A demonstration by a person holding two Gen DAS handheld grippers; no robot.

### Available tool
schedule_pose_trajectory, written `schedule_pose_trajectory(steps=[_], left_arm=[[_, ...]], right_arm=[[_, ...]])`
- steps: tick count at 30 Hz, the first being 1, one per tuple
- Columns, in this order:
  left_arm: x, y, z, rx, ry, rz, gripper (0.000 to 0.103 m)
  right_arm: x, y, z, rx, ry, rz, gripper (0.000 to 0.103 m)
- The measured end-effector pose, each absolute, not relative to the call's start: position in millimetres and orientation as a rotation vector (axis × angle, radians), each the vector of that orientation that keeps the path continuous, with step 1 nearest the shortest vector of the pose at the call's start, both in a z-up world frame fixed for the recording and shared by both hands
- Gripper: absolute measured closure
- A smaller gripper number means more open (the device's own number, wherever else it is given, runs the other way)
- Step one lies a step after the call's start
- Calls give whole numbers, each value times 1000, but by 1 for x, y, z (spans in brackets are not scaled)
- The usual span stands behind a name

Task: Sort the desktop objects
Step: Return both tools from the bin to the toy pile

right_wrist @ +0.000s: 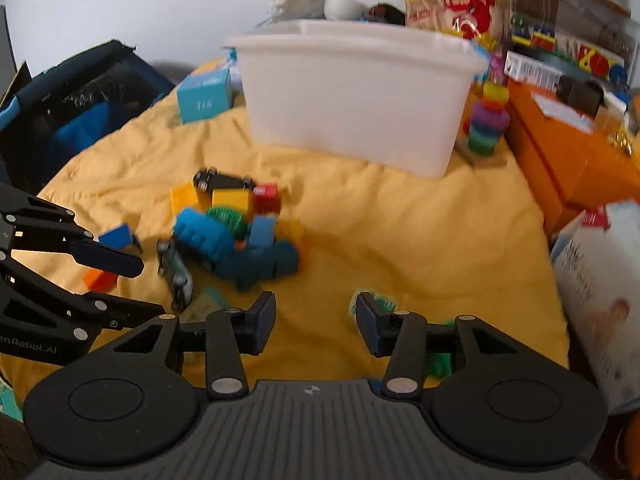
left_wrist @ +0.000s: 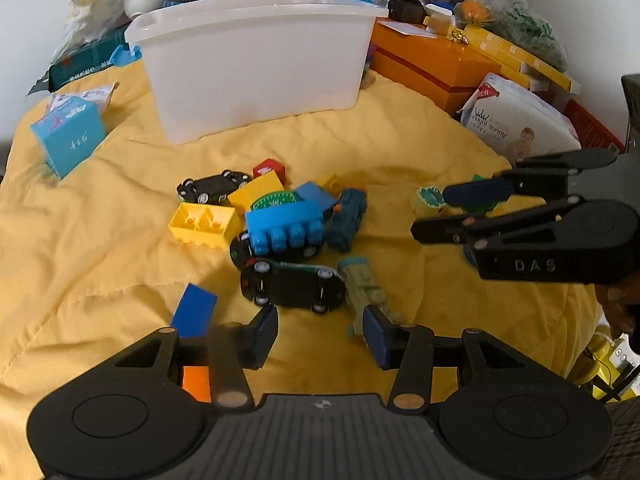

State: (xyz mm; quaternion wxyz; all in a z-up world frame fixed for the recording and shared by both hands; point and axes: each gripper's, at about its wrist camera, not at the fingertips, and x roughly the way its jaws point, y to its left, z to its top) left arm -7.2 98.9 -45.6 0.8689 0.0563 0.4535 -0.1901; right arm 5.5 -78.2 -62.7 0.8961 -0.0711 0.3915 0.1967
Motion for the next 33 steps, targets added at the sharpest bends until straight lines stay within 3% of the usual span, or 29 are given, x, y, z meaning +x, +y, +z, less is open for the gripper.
schedule_pose_trajectory(steps=[5,15,18,20,23,30,33], left_arm=[[-14,100,-48,114,948,-391,52],[-18,110,-51,81,960,-366,53],[-18,113,-54,59,978,-359,54],[-19,117,-54,43,975,-355,55],[-22,121,-52,39,959,-340,55],[-11,140,-36,-102,935,-310,56],[6,137,-35,-165,963,-340,56]], right_arm=[[0,-75,-56,-146,777,411,47],[-5,-69,-63,-150,793,425,47],[-6,-67,-72,-153,832,446,52],[-5,-64,-77,-156,870,459,67],[-5,-60,-71,-149,853,483,69],[0,-40,-64,-64,890,584,66],[-9,-23,-71,-162,885,612,54]])
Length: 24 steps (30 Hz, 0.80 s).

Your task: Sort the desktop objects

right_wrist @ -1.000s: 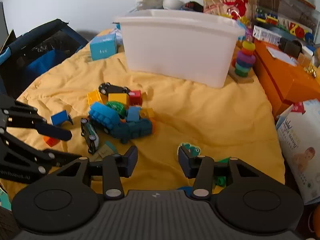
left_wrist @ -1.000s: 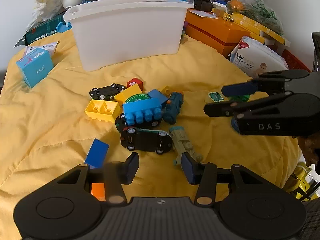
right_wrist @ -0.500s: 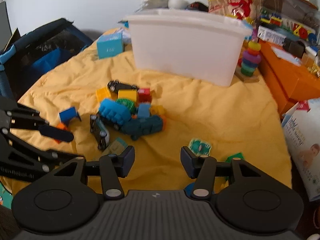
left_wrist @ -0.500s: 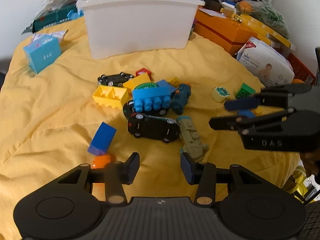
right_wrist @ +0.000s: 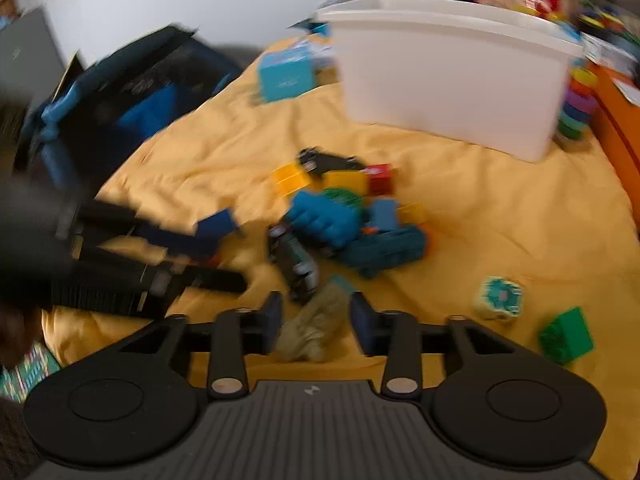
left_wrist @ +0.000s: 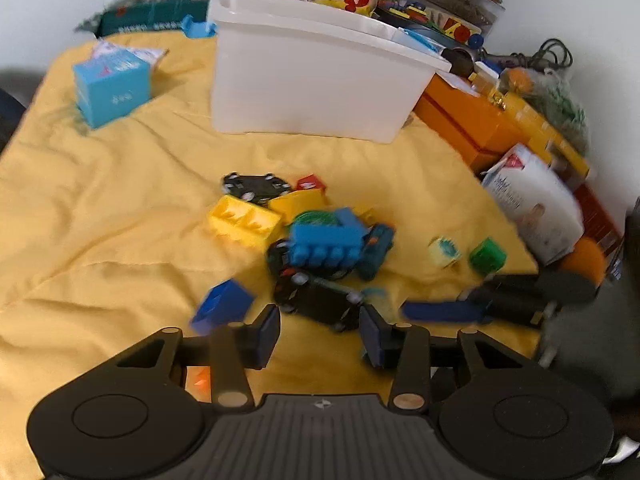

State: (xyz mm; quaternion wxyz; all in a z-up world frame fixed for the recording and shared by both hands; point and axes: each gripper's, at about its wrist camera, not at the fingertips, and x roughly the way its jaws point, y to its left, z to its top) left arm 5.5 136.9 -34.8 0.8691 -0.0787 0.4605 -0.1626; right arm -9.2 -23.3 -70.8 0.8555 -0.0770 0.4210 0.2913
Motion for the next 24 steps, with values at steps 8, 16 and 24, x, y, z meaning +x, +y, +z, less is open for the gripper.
schedule_pose_trajectory(steps=[8,16,24], left_arm=[[41,124,-55,-237,1051,-303,51],[42,121,-56,-170,1015,-350,53],[19,140,-57,-184,1048,-415,78]], right_arm=[[-7,-47,-69,-227,845,487,61],[-8,-52,-70,-204,846,467,58],[-5,-39,-52,-253,718,517,59]])
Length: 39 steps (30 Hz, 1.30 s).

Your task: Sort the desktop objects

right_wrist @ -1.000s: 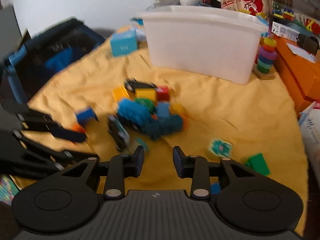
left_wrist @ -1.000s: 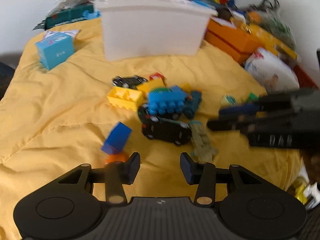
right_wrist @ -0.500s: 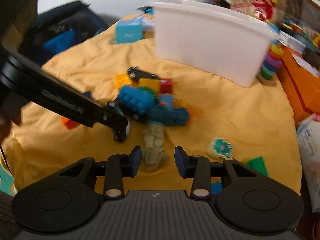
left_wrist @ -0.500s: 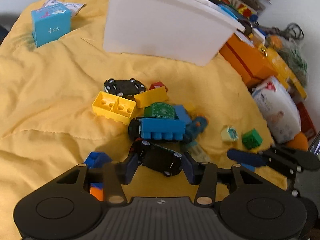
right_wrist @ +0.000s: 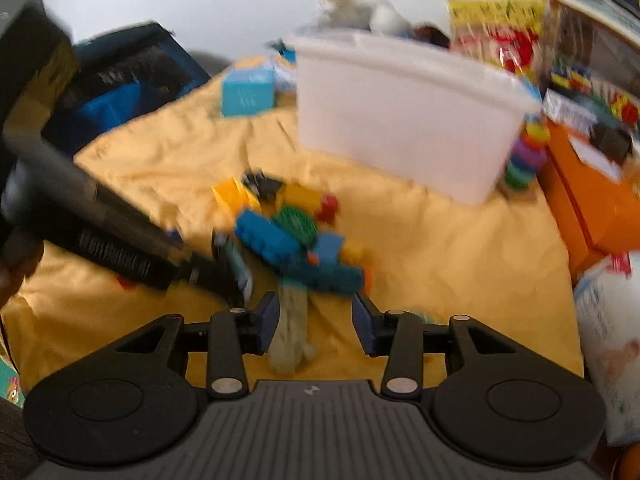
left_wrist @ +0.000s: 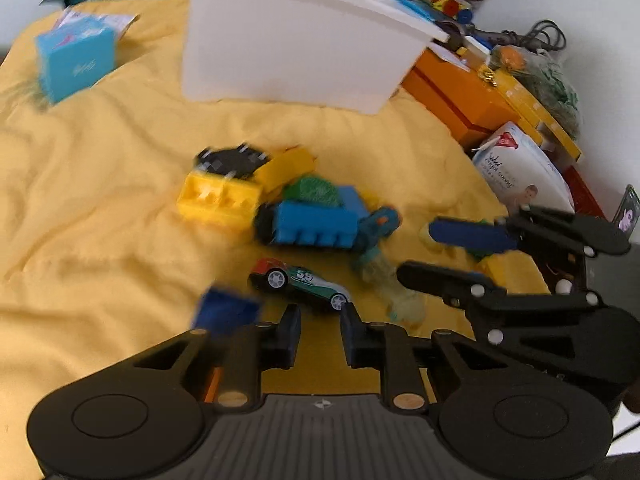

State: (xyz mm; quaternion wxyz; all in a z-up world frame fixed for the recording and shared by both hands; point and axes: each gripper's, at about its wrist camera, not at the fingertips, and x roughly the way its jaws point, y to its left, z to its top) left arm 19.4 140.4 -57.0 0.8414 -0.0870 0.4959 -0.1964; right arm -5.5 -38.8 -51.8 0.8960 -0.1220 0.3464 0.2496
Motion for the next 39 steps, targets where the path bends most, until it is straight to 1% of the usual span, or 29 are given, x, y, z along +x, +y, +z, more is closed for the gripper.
schedule_pose_trajectory(steps=[2,7,9,10,13,16,18,20,25,27,28,32,35,39], left_arm=[[13,147,-63,-136,1059,-358,79],[7,163,-64,-224,1053,-340,80],[4,161,-60,-218,1048,-351,77],[3,159,-59,-224,1049,-363,77],[1,151,-56,-237,1050,-388,70],[7,145,-62,-241,1069,-394,69],[11,143,-64,-262,1076,-395,69],[15,141,-66,-245,1078,-372,64],[25,142,-68,-262,1075,-358,64],[25,141,-68,-253,1075,-357,64],[25,141,-68,-251,1075,-358,64],[33,139,-67,-270,1081,-357,60],[38,138,-67,-261,1086,-351,60],[44,127,-65,-193,1074,-367,62]], right_arm=[[-1,-31,-52,-272,723,587,59],[14,-2,-60,-311,758,721,62],[24,6,-64,-317,784,730,62],[29,10,-65,-330,795,731,66],[41,17,-68,-397,768,695,64],[50,14,-67,-403,737,691,61],[48,19,-71,-484,757,757,61],[44,21,-76,-571,746,780,60],[50,19,-78,-607,708,750,60],[50,20,-76,-619,721,748,63],[49,20,-74,-624,729,750,68],[42,7,-65,-599,757,716,69],[29,-16,-54,-529,770,659,68],[11,-44,-45,-387,804,633,68]])
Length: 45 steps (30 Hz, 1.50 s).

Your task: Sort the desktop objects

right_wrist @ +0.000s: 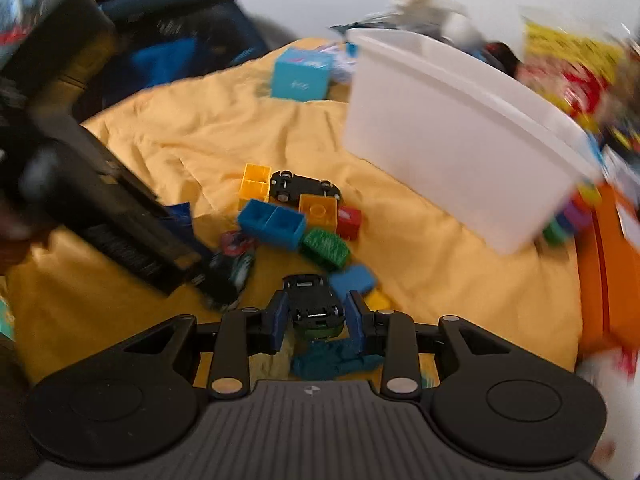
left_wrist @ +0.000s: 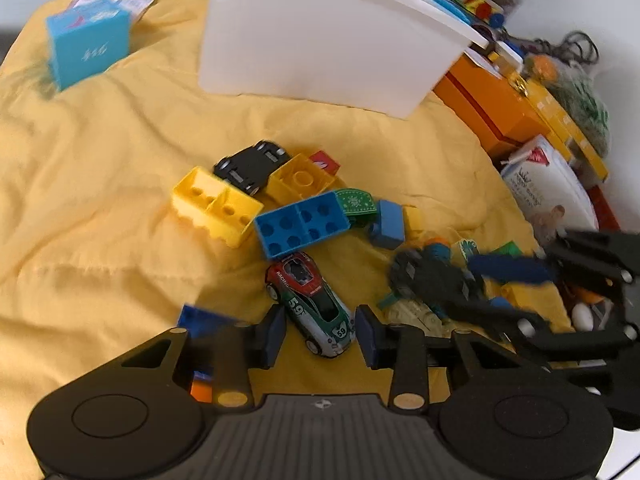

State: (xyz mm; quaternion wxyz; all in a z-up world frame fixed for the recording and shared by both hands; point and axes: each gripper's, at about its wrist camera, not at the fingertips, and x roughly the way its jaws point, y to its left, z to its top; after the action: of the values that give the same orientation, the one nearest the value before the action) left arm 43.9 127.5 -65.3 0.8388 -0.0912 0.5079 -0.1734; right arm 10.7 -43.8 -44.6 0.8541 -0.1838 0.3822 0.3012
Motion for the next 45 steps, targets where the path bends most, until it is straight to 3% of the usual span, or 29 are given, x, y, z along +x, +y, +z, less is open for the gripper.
schedule_pose_trajectory(steps=[4,11,13,15,17,26,30,33,35,37,41,43,45], left_arm=[[37,126,-64,-147,1106,-459,74],[5,128,-67,-124,1150,-567,75],[1,130,-65,-152,1126,-523,73],[-2,131,-58,-160,1097,-479,60],[-8,132,-50,-193,1065,-435,56],[-18,106,-44,-15,1030,-408,56],[-14,99,-47,11,1032,-395,56],[-11,98,-49,10,1035,-398,56],[-11,96,-49,21,1031,-405,56],[-10,93,-50,31,1033,-413,56],[-9,91,-54,38,1047,-420,56],[-9,91,-55,44,1050,-418,56],[-8,91,-55,43,1050,-415,56]], right_arm=[[-2,-62,-53,-303,880,598,68],[-10,-79,-67,-158,966,578,69],[-10,-80,-73,-153,986,559,68],[-15,-76,-73,-212,962,542,67],[-23,-76,-65,-269,896,523,62],[-38,-50,-60,-482,818,576,69],[-24,-38,-78,-506,882,484,66],[-23,-40,-83,-516,876,450,74],[-24,-48,-78,-469,891,448,84],[-21,-61,-70,-336,928,474,85],[-10,-99,-73,114,1059,524,85],[-8,-107,-82,178,1095,511,83],[-10,-113,-83,198,1085,482,75]])
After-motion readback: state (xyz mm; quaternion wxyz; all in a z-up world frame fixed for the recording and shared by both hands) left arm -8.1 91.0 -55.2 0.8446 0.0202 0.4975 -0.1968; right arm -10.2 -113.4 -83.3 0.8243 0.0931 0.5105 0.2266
